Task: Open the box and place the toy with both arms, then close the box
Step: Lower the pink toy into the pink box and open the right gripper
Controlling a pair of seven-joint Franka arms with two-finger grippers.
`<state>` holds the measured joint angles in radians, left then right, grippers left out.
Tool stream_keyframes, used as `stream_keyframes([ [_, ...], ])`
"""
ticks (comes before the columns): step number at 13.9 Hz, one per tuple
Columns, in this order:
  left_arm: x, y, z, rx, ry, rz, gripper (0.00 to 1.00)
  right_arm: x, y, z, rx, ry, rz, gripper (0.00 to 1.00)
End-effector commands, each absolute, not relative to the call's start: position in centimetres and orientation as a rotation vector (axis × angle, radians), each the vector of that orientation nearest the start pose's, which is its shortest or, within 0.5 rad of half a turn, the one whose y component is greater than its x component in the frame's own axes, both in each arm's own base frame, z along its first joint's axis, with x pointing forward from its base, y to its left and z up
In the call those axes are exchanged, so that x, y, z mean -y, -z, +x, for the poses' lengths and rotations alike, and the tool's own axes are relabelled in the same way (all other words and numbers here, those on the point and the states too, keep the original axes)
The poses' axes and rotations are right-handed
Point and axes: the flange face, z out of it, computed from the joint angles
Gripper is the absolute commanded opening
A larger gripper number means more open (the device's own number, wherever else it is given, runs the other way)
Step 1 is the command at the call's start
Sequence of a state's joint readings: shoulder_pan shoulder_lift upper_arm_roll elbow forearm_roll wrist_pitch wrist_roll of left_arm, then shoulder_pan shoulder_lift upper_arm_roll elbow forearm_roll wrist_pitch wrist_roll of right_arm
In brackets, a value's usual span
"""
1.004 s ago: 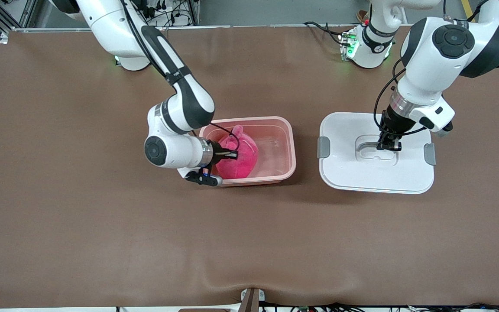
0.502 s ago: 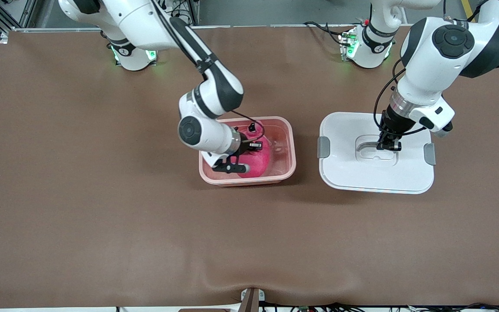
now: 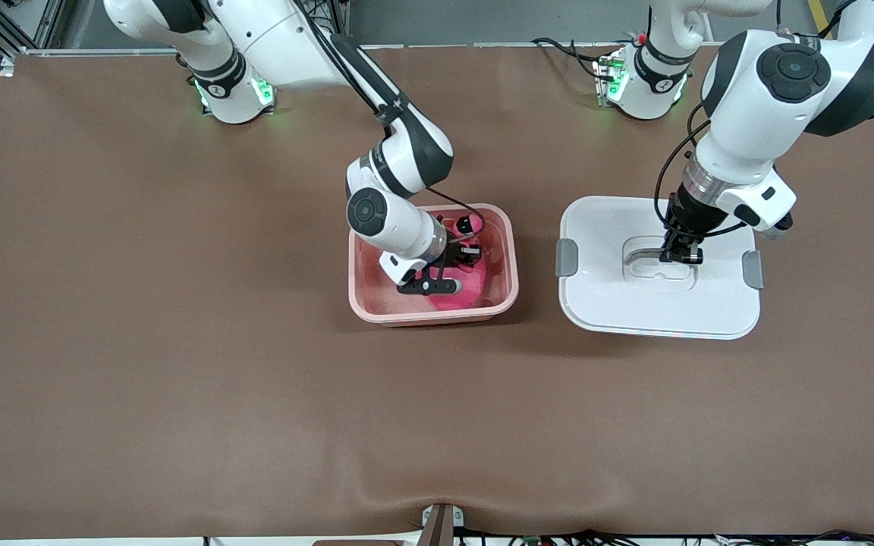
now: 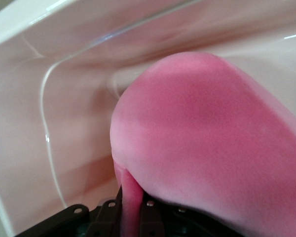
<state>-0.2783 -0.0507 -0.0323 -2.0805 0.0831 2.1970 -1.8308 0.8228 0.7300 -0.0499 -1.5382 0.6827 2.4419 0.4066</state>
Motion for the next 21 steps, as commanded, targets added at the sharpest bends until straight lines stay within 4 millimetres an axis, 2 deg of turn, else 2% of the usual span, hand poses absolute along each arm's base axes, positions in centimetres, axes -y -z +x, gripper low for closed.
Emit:
stream_keyframes([
  [1,16.2,-47.1,51.9,2.183,0.231,-2.427,0.00,-51.8,-19.9,50.7,-0.086,-0.089,-2.725,0.00],
  [3,16.2,-47.2,51.8,2.186,0.233,-2.427,0.00,-52.1,-20.1,50.6,0.000,-0.050,-2.746,0.00],
  [4,16.2,-47.2,51.8,2.185,0.234,-2.429,0.00,-52.1,-20.3,50.5,0.055,-0.025,-2.771,0.25],
  [5,16.2,-47.2,51.8,2.185,0.234,-2.429,0.00,-52.1,-20.3,50.6,0.093,-0.005,-2.792,0.96],
  [6,16.2,-47.2,51.8,2.186,0.234,-2.428,0.00,-52.1,-20.4,50.6,0.117,0.007,-2.800,1.00],
  [12,16.2,-47.1,51.8,2.184,0.233,-2.428,0.00,-51.7,-22.4,51.5,0.115,0.034,-2.783,1.00],
  [16,16.2,-47.0,51.8,2.185,0.231,-2.426,0.00,-50.5,-25.9,52.9,0.182,0.076,-2.756,1.00],
  [18,16.2,-47.0,51.8,2.184,0.230,-2.425,0.00,-50.0,-28.7,53.7,0.172,0.105,-2.732,1.00],
  [21,16.2,-47.0,51.8,2.184,0.230,-2.425,0.00,-50.2,-32.7,53.6,0.177,0.153,-2.689,1.00],
])
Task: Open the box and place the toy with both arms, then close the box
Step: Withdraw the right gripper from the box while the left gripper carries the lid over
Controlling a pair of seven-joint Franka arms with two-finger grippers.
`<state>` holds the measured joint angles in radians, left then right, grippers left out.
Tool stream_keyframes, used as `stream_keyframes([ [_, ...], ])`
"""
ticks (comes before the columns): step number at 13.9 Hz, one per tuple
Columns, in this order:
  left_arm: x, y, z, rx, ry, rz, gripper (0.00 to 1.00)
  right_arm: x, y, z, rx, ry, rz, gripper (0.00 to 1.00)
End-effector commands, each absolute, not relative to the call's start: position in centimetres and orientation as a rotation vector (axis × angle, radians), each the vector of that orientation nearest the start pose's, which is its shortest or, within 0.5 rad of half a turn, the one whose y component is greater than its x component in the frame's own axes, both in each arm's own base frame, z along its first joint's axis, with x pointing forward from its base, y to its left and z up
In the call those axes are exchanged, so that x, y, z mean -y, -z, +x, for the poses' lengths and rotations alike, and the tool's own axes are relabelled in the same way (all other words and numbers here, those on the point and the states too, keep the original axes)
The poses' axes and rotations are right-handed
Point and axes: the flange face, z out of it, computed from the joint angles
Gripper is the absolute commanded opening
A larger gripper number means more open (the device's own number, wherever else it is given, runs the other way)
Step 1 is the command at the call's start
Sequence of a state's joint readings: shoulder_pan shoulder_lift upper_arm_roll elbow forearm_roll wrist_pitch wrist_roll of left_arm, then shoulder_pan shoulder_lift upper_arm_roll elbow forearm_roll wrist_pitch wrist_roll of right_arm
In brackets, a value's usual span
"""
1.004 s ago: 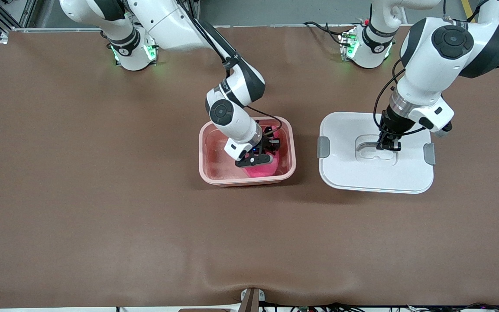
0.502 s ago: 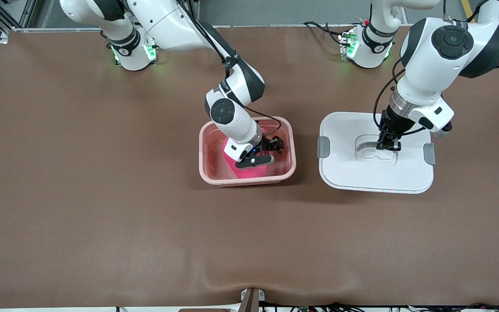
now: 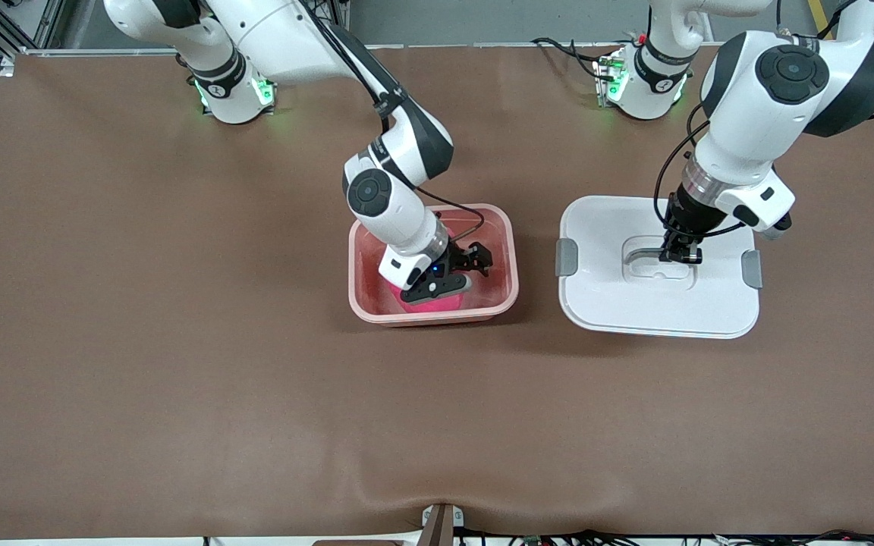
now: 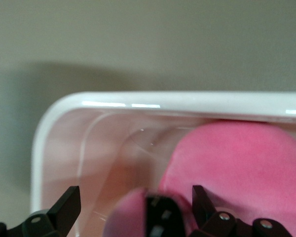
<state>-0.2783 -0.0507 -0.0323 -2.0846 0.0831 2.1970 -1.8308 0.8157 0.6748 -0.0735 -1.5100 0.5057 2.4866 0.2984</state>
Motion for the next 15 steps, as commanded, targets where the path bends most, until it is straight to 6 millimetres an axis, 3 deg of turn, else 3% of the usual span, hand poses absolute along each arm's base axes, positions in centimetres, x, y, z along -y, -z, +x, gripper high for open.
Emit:
stream_keyframes([
  [1,16.2,-47.0,51.8,2.184,0.230,-2.425,0.00,-50.7,-33.5,53.2,0.181,0.156,-2.675,1.00],
  [4,16.2,-47.0,51.8,2.184,0.230,-2.425,0.00,-52.2,-35.1,51.7,0.200,0.159,-2.649,1.00],
  [7,16.2,-47.1,51.9,2.185,0.231,-2.426,0.00,-51.0,-37.0,51.6,0.210,0.139,-2.653,1.00],
  [9,16.2,-47.0,51.8,2.184,0.230,-2.425,0.00,-47.4,-38.9,52.6,0.179,0.037,-2.685,1.00],
  [12,16.2,-47.2,51.9,2.186,0.233,-2.427,0.00,-38.7,-42.1,55.1,0.079,-0.102,-2.731,1.00],
  [15,17.0,-48.5,52.5,2.266,0.172,-2.431,0.00,-30.5,-46.4,56.9,0.051,-0.116,-2.818,1.00],
])
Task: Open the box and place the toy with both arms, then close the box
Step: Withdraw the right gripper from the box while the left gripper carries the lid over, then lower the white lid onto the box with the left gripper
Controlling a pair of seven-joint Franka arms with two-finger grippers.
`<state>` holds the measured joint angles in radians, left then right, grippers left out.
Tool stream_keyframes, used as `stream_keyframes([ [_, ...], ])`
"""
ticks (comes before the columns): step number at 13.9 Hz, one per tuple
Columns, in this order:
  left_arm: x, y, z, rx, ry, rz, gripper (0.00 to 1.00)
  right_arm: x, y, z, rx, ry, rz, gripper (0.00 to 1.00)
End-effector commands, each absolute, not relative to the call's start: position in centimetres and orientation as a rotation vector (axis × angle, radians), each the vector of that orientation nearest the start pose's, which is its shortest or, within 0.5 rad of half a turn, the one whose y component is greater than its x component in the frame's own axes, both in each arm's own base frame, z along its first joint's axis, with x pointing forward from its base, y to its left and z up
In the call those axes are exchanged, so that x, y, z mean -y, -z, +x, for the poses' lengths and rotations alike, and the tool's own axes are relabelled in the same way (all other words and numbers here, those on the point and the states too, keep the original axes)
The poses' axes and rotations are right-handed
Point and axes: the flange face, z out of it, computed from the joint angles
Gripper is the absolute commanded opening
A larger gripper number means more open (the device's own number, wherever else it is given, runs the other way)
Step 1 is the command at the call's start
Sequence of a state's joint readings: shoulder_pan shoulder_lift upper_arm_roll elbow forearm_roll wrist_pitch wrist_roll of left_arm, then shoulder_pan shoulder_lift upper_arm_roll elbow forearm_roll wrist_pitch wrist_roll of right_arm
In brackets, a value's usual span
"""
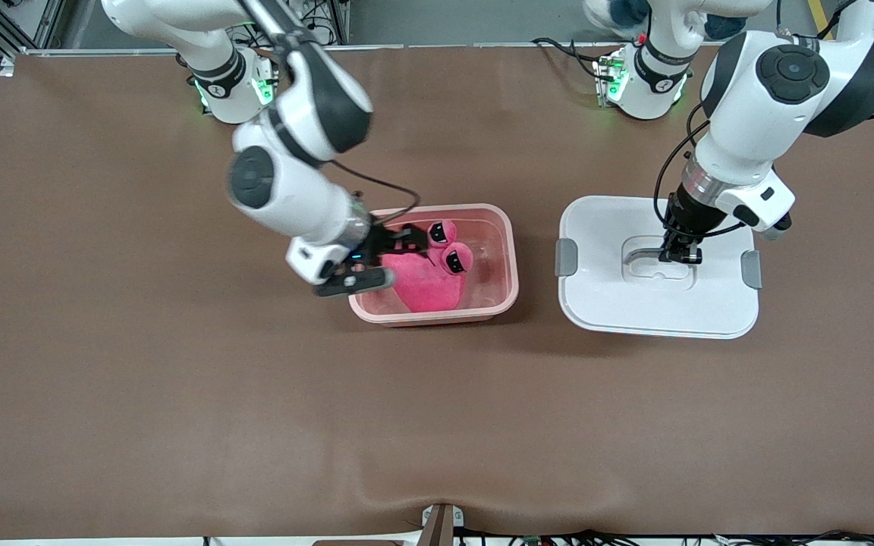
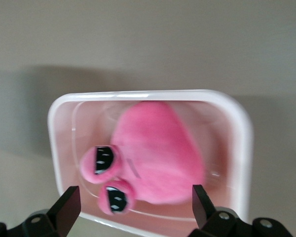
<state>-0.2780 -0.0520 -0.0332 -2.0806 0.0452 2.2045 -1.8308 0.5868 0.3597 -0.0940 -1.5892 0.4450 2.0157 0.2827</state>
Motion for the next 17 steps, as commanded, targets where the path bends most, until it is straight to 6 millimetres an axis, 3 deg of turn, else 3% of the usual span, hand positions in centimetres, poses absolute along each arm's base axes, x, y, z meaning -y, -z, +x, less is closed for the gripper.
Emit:
stream_keyframes([
  [1,17.5,-49.3,52.8,2.279,0.179,-2.440,0.00,-27.6,-48.1,57.4,0.030,-0.104,-2.845,1.00],
  [3,18.7,-50.3,53.1,2.282,0.190,-2.463,0.00,-21.8,-50.6,58.0,-0.055,-0.124,-2.870,1.00],
  [4,20.3,-50.8,53.2,2.286,0.188,-2.477,0.00,-18.9,-51.8,58.1,-0.080,-0.129,-2.878,1.00],
  [7,25.0,-51.4,54.3,2.384,0.154,-2.430,0.00,-10.5,-55.0,58.1,-0.029,-0.083,-2.892,1.00],
  [9,27.0,-51.9,54.7,2.389,0.143,-2.450,0.00,-5.4,-56.1,57.9,0.011,-0.067,-2.915,1.00],
  [11,28.7,-52.1,54.7,2.413,0.123,-2.440,0.00,-2.7,-57.9,56.9,0.045,-0.056,-2.978,1.00],
  [17,35.9,-52.3,54.6,2.449,0.039,-2.398,0.00,0.8,-62.8,53.7,-0.010,-0.140,-3.075,1.00],
])
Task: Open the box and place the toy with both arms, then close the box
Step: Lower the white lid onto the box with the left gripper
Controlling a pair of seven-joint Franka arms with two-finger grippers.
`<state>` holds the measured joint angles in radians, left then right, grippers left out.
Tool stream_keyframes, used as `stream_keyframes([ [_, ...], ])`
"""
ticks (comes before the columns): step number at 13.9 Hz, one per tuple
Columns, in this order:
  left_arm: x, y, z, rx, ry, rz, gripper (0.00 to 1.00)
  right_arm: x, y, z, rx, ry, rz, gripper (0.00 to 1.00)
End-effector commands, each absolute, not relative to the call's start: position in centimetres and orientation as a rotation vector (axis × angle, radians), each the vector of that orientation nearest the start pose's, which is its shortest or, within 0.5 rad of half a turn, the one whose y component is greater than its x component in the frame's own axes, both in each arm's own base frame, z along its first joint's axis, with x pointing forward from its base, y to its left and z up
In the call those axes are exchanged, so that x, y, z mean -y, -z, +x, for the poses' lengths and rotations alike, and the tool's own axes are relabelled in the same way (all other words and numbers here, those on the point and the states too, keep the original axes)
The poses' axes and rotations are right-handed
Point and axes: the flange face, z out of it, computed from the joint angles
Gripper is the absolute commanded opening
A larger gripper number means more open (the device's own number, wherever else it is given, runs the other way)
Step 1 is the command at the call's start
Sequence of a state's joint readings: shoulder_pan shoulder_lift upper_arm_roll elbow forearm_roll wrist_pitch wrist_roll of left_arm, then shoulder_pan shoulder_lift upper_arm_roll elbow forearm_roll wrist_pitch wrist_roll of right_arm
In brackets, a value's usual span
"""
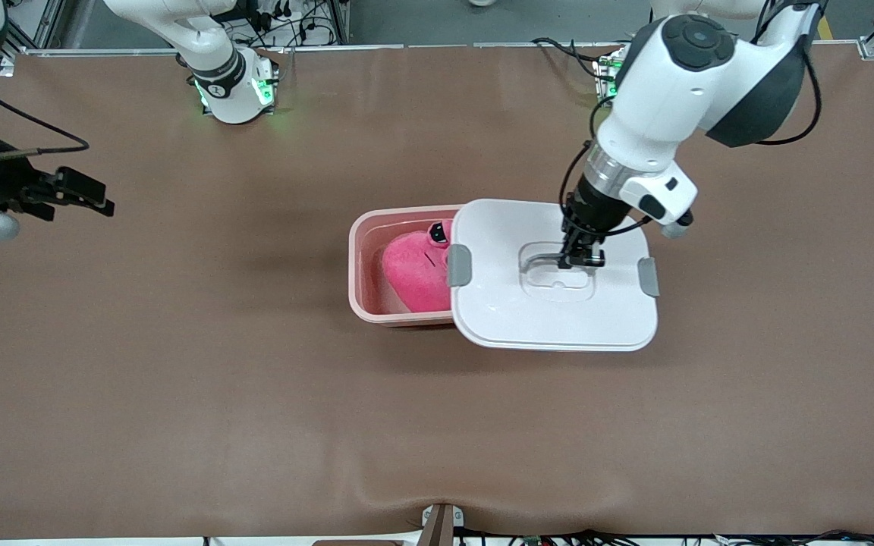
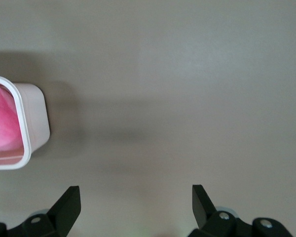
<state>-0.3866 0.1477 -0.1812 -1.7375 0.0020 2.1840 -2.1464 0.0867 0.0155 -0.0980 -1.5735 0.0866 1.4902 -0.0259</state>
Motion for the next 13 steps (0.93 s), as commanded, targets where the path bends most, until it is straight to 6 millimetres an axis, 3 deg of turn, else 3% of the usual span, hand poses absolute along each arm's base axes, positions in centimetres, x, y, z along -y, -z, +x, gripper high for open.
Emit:
stream_keyframes([
  [1,37.4,-52.1,54.3,-2.040,-0.038,2.014,0.00,1.3,-63.2,53.4,-0.018,-0.134,-3.091,1.00],
  [4,41.5,-50.7,53.4,-2.048,-0.108,2.030,0.00,3.7,-63.6,52.6,-0.106,-0.150,-3.095,1.00],
  [8,45.6,-48.0,52.5,-2.109,-0.073,1.995,0.00,5.4,-63.7,52.4,-0.135,-0.130,-3.095,1.00],
  [13,51.7,-43.7,50.2,-2.133,-0.215,1.982,0.00,5.2,-62.7,52.1,-0.137,-0.108,-3.092,1.00],
])
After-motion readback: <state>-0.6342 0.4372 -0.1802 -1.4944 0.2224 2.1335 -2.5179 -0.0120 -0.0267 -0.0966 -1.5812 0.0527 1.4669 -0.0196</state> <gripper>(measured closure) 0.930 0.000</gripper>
